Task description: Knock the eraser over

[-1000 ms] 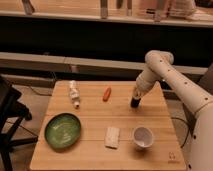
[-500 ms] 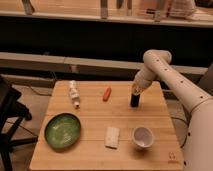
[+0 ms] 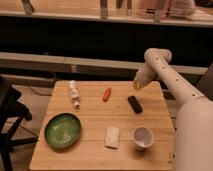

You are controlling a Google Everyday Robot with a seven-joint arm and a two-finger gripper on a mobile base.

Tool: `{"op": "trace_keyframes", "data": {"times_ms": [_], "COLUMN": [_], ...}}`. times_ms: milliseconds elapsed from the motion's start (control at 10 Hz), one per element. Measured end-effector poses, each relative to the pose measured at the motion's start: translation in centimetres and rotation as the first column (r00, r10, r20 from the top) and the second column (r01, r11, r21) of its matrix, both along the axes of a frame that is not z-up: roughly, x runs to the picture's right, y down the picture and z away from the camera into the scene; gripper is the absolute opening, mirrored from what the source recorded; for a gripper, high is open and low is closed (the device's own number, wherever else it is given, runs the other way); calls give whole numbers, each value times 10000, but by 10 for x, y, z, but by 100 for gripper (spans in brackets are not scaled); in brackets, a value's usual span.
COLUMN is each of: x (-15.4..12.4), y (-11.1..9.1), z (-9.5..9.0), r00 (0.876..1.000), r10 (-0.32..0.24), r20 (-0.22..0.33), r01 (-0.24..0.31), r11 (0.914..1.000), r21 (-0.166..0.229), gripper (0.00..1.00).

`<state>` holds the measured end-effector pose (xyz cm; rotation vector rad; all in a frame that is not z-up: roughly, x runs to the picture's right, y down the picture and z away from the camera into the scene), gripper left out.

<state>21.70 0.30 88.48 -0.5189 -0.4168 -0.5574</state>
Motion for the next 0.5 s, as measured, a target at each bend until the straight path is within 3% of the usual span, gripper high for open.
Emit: {"op": "trace_keyframes", "data": {"times_ms": [300,500], "x": [-4,-6], "y": [18,18], "z": [-18,-15], "r00": [9997,9993], "r10": [-247,-367], "r20": [-9,72], "r01": [247,368], "r11": [9995,9992], "r21": [-195,-146], "gripper": [0,0]}}
